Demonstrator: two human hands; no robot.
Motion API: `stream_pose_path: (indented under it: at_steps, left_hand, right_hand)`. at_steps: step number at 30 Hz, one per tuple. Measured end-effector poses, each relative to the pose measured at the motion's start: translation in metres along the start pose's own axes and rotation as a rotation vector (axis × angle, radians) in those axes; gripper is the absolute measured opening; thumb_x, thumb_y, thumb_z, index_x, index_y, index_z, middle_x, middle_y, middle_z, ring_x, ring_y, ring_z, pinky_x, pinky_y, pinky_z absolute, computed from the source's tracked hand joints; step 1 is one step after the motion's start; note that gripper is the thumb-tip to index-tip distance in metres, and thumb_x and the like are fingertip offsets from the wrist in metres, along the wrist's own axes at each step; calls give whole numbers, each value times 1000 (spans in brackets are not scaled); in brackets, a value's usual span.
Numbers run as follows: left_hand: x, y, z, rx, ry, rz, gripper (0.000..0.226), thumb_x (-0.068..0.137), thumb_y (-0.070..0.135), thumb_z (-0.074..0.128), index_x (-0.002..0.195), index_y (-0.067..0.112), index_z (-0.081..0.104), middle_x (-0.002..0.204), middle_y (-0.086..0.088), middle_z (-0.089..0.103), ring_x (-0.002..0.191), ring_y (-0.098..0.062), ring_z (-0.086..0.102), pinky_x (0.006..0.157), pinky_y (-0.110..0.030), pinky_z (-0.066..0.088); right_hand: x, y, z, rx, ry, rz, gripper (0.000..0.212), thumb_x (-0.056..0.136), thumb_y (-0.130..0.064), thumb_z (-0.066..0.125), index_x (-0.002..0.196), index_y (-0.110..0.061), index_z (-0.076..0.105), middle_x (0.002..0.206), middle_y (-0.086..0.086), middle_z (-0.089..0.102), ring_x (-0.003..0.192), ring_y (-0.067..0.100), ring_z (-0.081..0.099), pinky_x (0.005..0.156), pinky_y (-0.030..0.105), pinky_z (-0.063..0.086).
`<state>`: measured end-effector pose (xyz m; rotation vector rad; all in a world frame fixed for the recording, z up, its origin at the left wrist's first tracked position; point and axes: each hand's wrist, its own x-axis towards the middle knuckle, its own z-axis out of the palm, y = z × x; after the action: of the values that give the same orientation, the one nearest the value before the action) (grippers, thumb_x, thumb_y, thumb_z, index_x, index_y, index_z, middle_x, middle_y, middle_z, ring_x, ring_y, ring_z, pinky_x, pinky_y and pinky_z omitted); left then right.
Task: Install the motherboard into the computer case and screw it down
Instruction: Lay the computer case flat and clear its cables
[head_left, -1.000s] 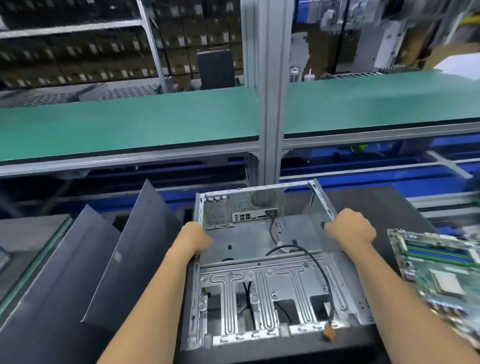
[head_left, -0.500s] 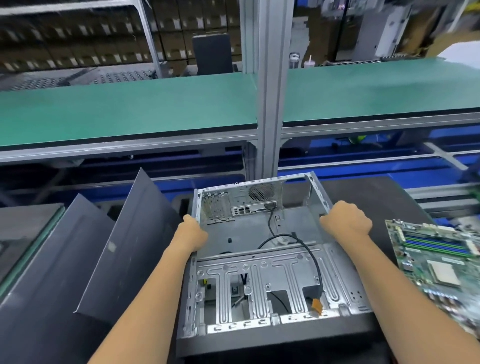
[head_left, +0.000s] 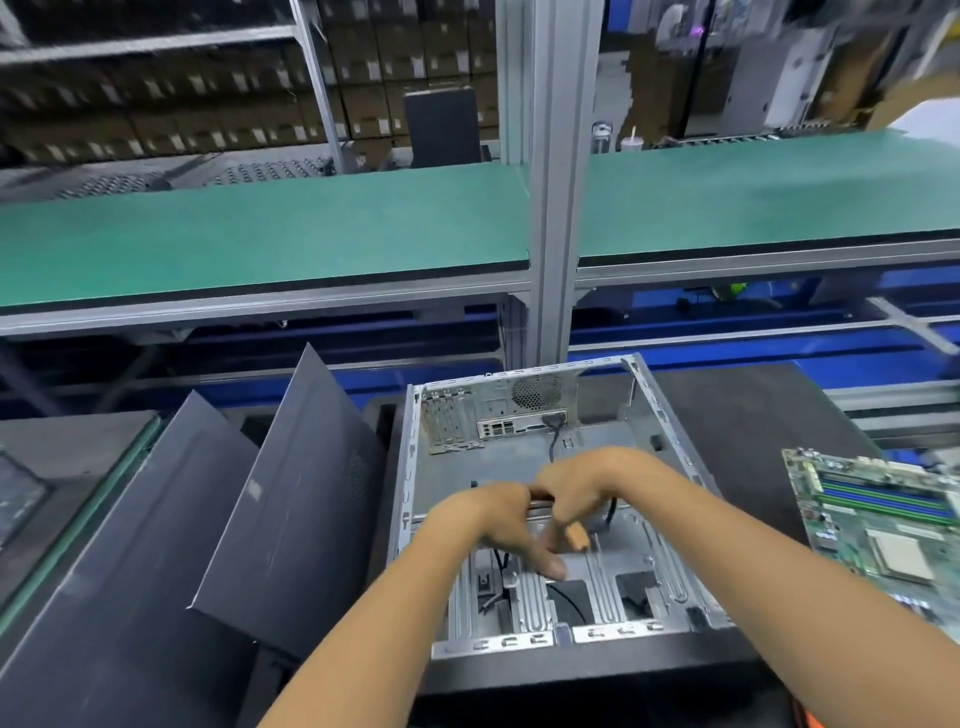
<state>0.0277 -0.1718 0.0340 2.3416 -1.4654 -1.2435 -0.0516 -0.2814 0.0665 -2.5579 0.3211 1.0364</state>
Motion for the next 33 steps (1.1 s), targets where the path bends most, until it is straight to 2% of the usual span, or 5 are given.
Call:
stream_pose_path:
  at_steps: [5,9,17,22,33]
  left_hand:
    - [1,-21,-4,23,-27,6,89,59,63,78,134,27,46,130,7,56,118,-18,53,101,-34,40]
    - [4,-29,-1,66,70,72,39,77,64,62,78,27,53,78,9,57,70,-9,54,60,-26,37]
    - [6,-32,10,181,318,99,59,64,79,60,54,23,45,50,7,47,49,-10,47,47,-29,30]
    - [-2,-19,-12,238,451,96,69,51,88,46,51,20,49,47,7,50,49,-8,48,48,-27,33]
    - [-32,12,-88,379,285,124,47,71,64,66,81,18,59,82,0,64,77,-20,55,72,-36,34]
  right_hand:
    - [17,-11,11,9,109,-74,29,89,-29,61,107,-7,61,99,10,65,84,25,59,75,33,49]
    - [22,-1,20,66,250,-64,37,92,-43,54,70,-14,54,73,4,56,66,22,51,54,28,34]
    - [24,-2,26,145,321,-56,41,92,-40,53,76,-3,63,83,20,65,64,24,48,51,29,31]
    - [15,-4,10,234,430,-56,44,91,-35,53,67,1,62,64,15,59,58,22,46,54,30,34]
    - [-2,-14,-25,473,608,-55,49,91,-37,57,47,-17,47,44,-5,45,47,12,41,47,27,29]
